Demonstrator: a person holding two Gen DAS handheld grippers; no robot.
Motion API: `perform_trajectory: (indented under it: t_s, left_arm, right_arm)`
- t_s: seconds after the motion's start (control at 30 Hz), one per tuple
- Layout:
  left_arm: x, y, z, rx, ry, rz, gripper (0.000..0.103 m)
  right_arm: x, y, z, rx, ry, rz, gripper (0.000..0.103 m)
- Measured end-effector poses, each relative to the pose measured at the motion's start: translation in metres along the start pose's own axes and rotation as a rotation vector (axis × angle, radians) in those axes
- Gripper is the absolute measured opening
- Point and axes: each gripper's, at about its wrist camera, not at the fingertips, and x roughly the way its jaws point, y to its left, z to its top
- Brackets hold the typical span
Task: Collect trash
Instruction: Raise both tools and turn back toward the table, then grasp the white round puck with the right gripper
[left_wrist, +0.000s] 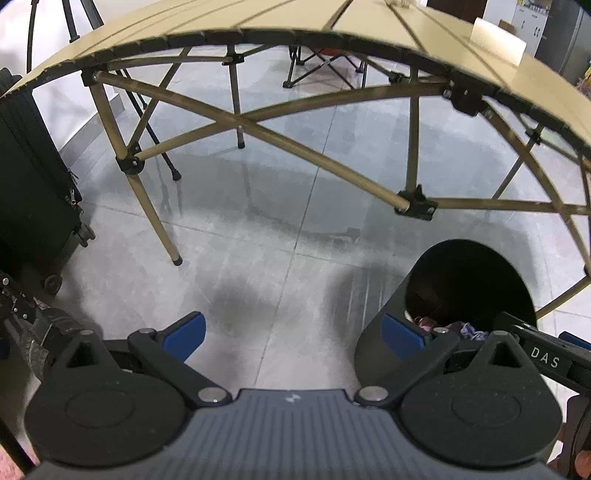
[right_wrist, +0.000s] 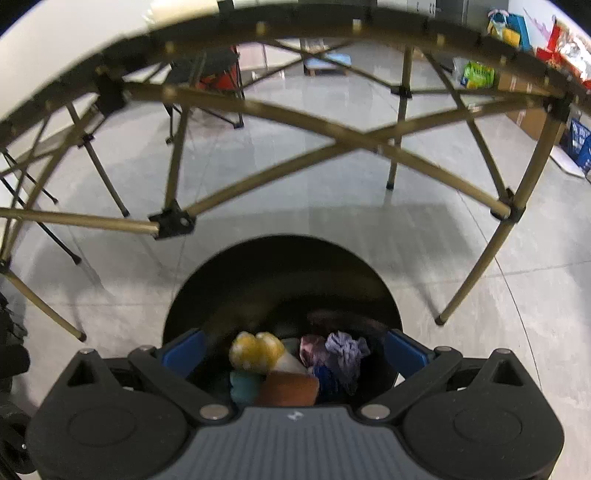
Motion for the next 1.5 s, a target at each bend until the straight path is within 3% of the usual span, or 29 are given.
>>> perform_trajectory:
  t_s: [0.3,0.63,1.0,1.23,1.3,1.5]
  left_arm:
    - [-0.032,0.007,0.007,-0.01,-0.109,0.005,0.103]
    - [-0.065,0.012,0.035,-0.024,-0.21,-0.006,0.103]
    - [-0.074,0.021,0.08,-0.052,-0.272,0.006,0.103]
    - [-0.064,0.022,0.111,-0.06,-0.29,0.011,0.103]
    - [-0.061,0.02,0.118,-0.054,-0.292,0.006,0.103]
    - [-0.051,0.01,0.136,-0.032,-0.294,-0.011,0.103]
  right_arm:
    - [-0.062,0.002,0.018,-0.039,-0.176,0.091,0.103]
    - [-0.117,0.019,0.073,-0.133,-0.373,0.158,0.103]
    - [-0.079,0.049,0.165,-0.178,-0.441,0.134,0.1]
    - [-0.037,0.066,0.209,-0.177,-0.42,0.13,0.094]
    - [-0.026,0.07,0.218,-0.179,-0.407,0.123,0.09]
    - [-0.003,0.072,0.232,-0.176,-0.344,0.116,0.063]
